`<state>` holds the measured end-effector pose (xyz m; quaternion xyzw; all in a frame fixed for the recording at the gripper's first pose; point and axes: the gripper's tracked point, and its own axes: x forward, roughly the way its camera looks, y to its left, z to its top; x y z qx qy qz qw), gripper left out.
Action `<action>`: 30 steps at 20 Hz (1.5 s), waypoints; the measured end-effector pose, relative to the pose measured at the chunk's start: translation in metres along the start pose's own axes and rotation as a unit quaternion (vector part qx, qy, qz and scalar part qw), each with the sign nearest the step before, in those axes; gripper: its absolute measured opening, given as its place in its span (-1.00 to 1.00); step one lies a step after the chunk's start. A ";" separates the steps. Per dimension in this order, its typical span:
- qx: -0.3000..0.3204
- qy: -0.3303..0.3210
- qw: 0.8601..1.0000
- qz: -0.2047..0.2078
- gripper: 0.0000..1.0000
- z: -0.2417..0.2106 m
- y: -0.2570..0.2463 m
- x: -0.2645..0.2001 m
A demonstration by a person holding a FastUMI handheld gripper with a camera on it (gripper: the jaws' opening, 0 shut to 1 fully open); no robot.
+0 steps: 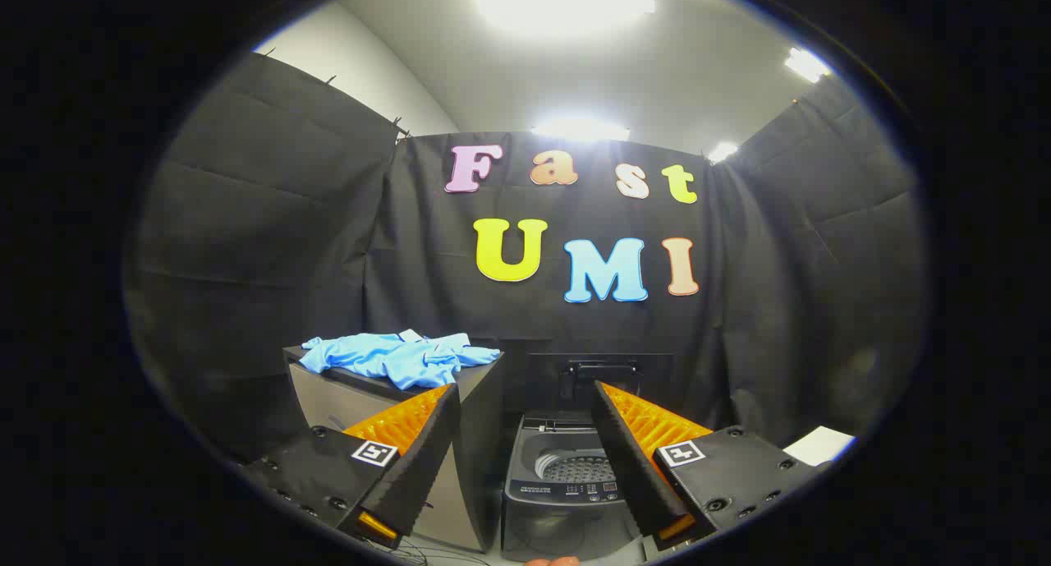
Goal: Put the clothes into the washing machine and then close the washing machine lid.
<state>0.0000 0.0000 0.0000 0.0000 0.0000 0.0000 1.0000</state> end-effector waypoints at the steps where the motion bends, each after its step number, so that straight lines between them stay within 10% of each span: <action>1: 0.002 0.001 1.000 0.000 0.98 0.000 0.002 -0.001; 30: 0.009 0.014 0.999 -0.031 0.98 -0.006 -0.011 -0.016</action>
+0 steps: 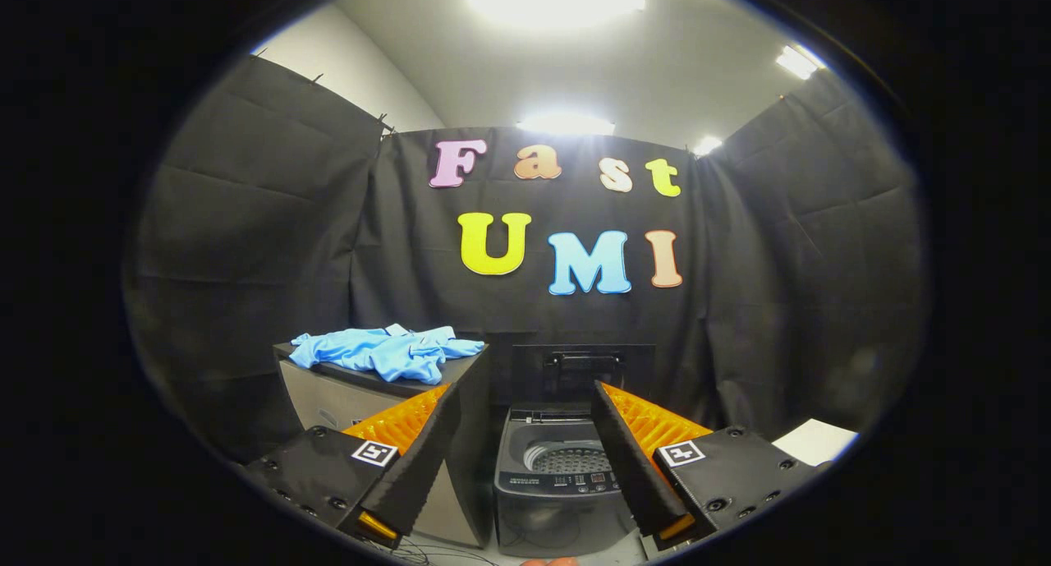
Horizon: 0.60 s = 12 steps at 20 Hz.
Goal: Put the clothes into the washing machine and then close the washing machine lid.
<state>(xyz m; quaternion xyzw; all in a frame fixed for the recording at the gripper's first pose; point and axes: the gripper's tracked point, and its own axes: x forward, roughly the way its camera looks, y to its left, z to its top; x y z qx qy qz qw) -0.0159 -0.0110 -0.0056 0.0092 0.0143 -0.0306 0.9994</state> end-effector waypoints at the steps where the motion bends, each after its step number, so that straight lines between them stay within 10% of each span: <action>1: -0.001 0.000 1.000 -0.003 0.98 0.000 -0.001 0.001; 12: -0.013 0.023 0.998 0.050 0.98 0.045 0.013 0.041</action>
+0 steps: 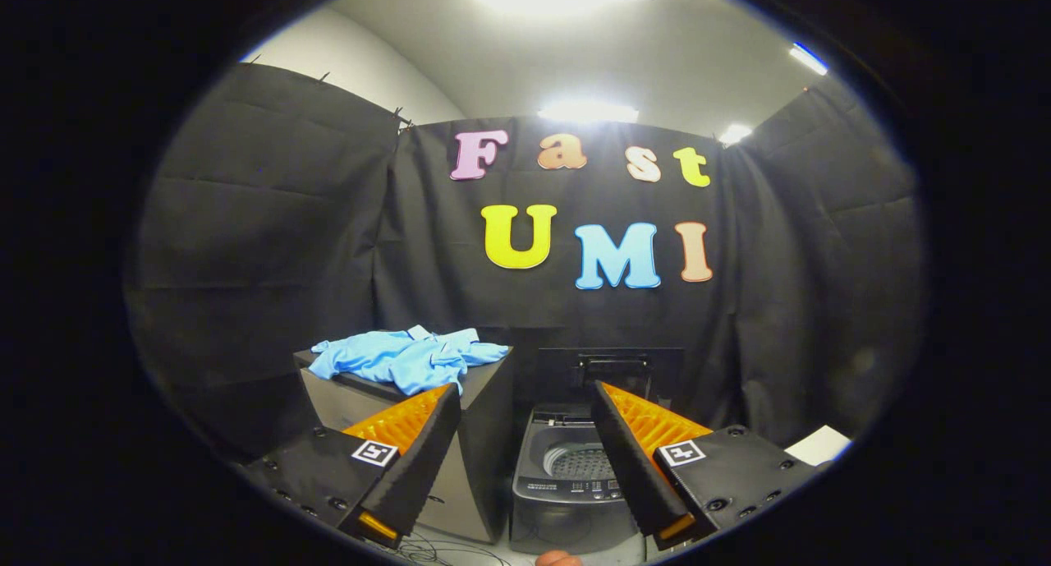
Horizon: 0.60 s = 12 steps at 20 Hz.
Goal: Put the clothes into the washing machine and then close the washing machine lid.
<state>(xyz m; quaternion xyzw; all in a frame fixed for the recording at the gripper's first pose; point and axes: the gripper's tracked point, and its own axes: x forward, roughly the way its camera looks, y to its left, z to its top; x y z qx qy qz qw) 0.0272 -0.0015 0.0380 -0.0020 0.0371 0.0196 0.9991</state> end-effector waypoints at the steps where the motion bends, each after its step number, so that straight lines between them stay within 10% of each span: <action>1: -0.002 0.000 1.000 0.005 0.98 0.008 0.003 0.006; 12: 0.028 0.065 0.996 0.054 0.99 0.087 0.037 0.046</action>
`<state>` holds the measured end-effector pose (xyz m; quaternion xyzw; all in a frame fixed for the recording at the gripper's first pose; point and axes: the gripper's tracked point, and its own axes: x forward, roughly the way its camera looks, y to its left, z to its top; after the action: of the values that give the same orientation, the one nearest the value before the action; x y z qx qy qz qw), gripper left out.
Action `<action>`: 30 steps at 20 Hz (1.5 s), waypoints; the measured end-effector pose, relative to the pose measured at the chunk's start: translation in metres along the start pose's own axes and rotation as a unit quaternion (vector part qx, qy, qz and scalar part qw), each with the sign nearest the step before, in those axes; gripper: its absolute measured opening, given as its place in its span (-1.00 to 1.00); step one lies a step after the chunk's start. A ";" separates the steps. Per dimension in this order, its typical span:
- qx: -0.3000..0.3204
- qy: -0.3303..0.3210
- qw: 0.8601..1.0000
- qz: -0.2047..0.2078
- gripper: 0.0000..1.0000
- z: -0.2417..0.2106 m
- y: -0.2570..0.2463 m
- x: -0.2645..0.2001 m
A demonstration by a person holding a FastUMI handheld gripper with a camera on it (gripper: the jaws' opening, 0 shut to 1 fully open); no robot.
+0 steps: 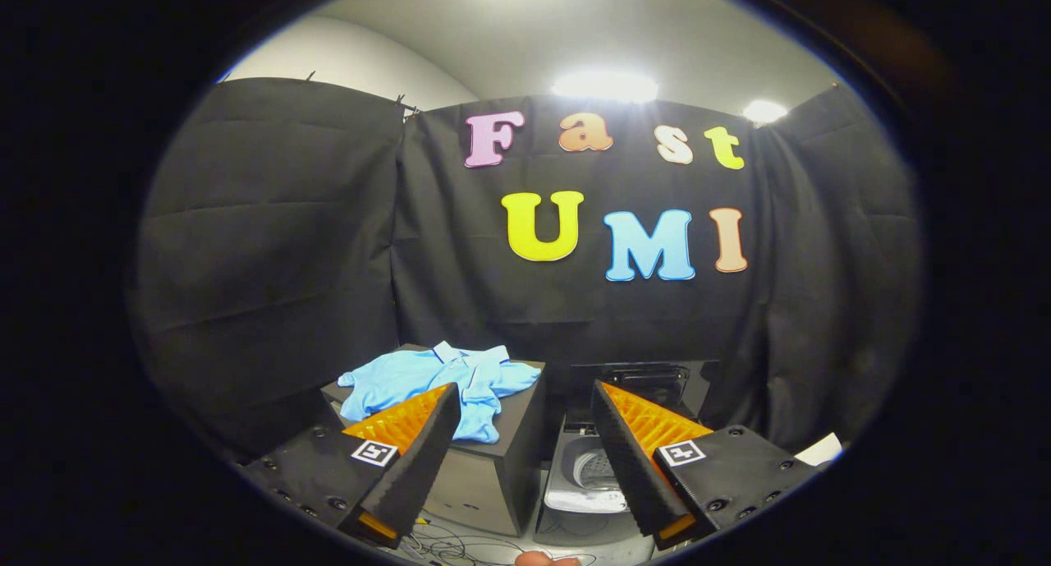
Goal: Put the clothes into the washing machine and then close the washing machine lid.
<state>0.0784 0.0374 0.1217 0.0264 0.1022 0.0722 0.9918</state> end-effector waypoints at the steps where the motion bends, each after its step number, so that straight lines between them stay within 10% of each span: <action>1: 0.000 -0.002 1.000 0.003 0.99 0.009 0.002 0.002; 30: -0.008 0.140 0.983 0.115 0.99 -0.010 0.135 0.183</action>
<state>0.2352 0.1987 0.0846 0.0198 0.2356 0.1899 0.9529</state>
